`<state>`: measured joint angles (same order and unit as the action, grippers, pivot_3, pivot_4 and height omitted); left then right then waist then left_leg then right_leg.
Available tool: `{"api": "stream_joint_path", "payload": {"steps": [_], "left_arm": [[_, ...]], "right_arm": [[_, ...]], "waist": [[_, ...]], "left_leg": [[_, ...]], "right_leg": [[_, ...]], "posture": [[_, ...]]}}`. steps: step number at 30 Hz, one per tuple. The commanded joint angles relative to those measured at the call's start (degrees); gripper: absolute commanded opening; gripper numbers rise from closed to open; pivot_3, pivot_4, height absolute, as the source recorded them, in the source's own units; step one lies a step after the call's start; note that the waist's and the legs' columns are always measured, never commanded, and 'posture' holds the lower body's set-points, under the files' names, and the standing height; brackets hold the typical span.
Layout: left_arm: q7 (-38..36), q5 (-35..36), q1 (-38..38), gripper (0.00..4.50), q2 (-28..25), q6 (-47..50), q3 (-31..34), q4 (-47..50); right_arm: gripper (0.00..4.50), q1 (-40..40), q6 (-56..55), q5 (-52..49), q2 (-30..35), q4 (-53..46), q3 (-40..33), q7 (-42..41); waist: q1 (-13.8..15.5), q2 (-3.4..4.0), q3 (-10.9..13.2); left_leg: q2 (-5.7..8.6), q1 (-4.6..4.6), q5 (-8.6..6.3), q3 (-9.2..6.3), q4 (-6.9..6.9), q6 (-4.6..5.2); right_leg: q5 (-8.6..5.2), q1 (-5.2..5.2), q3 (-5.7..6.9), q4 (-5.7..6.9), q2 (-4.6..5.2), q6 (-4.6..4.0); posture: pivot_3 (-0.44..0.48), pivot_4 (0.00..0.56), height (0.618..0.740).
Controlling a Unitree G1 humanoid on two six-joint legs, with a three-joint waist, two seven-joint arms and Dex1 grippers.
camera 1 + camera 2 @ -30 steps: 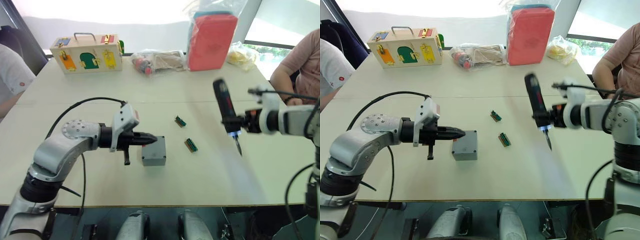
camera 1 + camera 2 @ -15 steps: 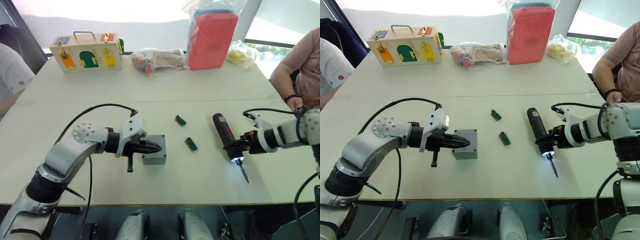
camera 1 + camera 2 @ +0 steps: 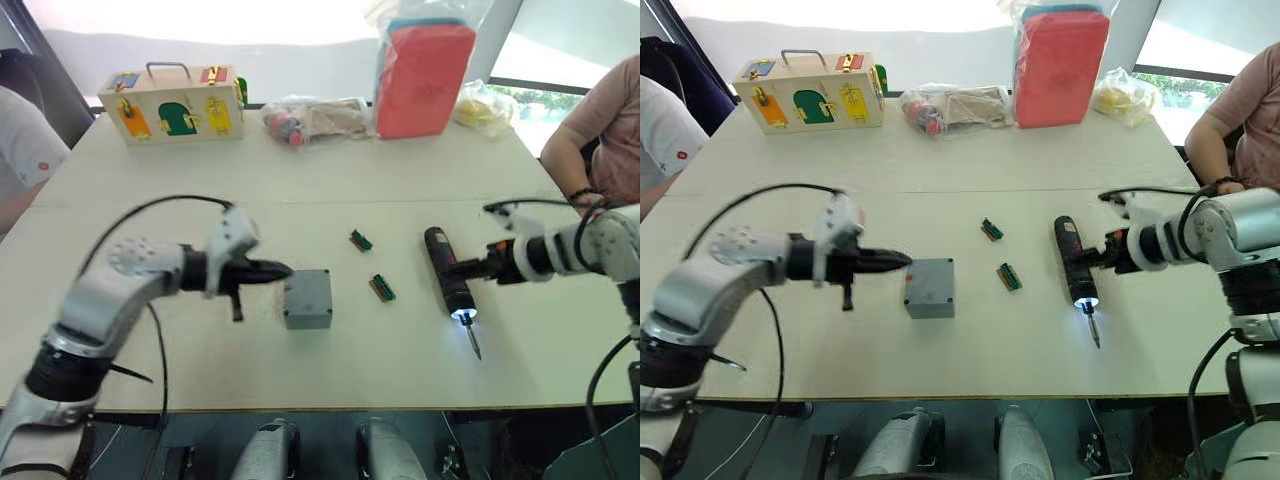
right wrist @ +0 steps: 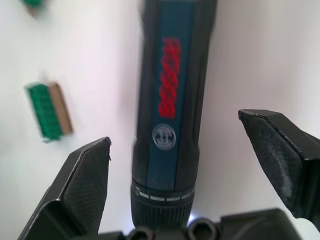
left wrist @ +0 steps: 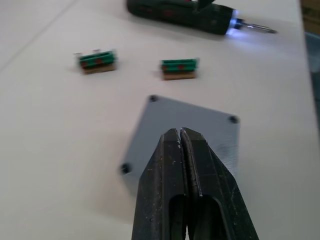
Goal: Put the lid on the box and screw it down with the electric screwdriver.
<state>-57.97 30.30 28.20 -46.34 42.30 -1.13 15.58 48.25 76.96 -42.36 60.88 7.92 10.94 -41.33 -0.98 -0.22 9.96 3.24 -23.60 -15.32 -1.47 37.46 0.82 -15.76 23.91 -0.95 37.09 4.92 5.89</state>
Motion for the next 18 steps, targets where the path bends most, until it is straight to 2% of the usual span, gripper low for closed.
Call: {"api": "stream_joint_path", "payload": {"steps": [1, 3, 5, 8, 10, 13, 18], "left_arm": [[-0.44, 2.03, 0.54, 0.00, -2.03, 0.64, 5.32, -1.63], [-0.31, 1.45, -0.94, 0.00, -2.63, 0.63, 5.50, -2.51], [0.17, 0.58, -3.54, 0.00, -2.36, 0.74, 4.24, -2.38], [1.41, -3.82, -6.24, 0.00, -1.49, -2.02, -0.86, -1.38], [3.07, -5.61, -6.74, 0.00, 0.61, -3.13, -3.42, -1.18], [4.48, -5.43, -6.72, 0.00, 3.53, -1.83, -4.97, -0.24], [3.58, -5.94, -7.09, 0.00, 4.22, -1.92, -7.08, 0.52]], "right_arm": [[4.43, 1.82, -7.83, -1.99, 4.05, -10.25, -2.10, -15.11], [4.43, -1.92, -12.40, -2.95, 3.29, -18.30, -4.00, -17.72], [4.43, -8.08, -17.59, -2.04, 0.62, -28.02, -3.88, -17.00], [4.43, -15.46, -18.81, -1.18, -4.67, -34.19, -1.45, -14.14], [4.43, -19.10, -20.72, 1.03, -8.21, -35.48, 1.18, -12.41], [4.43, -19.66, -23.47, 6.07, -13.14, -33.71, 5.14, -9.49], [4.43, -19.62, -25.88, 10.78, -16.98, -32.00, 8.79, -9.18]], "waist": [[0.09, -0.01, 0.01], [0.17, -0.11, 0.03], [0.29, -0.25, -0.04], [0.35, -0.36, 0.00], [0.73, -0.38, 0.00], [1.20, -0.38, 0.00], [1.44, -0.38, 0.00]], "left_leg": [[-0.03, 0.00, 0.00, -0.01, -0.03, 0.00], [-0.08, 0.00, -0.01, -0.04, -0.03, -0.01], [-0.08, 0.01, -0.01, -0.07, -0.05, -0.02], [-0.06, 0.08, -0.02, -0.09, -0.01, -0.02], [0.01, 0.06, -0.02, -0.09, 0.09, -0.03], [0.01, 0.05, -0.03, -0.12, 0.37, -0.04], [0.00, 0.05, -0.07, -0.13, 0.38, -0.03]], "right_leg": [[0.00, 0.01, 0.01, 0.00, -0.03, 0.00], [0.00, -0.03, 0.05, -0.02, -0.08, 0.01], [0.00, -0.08, 0.02, -0.07, -0.03, 0.01], [0.00, -0.20, 0.02, -0.08, 0.07, 0.01], [0.01, -0.21, -0.02, -0.02, 0.15, 0.02], [0.01, -0.30, -0.02, -0.01, 0.16, 0.01], [0.01, -0.26, -0.01, 0.02, 0.15, 0.00]], "posture": [[0.000, 0.150, 0.738], [0.000, 0.150, 0.738], [0.000, 0.150, 0.738], [0.000, 0.150, 0.738], [0.000, 0.150, 0.738], [0.000, 0.150, 0.738], [0.000, 0.150, 0.738]]}}
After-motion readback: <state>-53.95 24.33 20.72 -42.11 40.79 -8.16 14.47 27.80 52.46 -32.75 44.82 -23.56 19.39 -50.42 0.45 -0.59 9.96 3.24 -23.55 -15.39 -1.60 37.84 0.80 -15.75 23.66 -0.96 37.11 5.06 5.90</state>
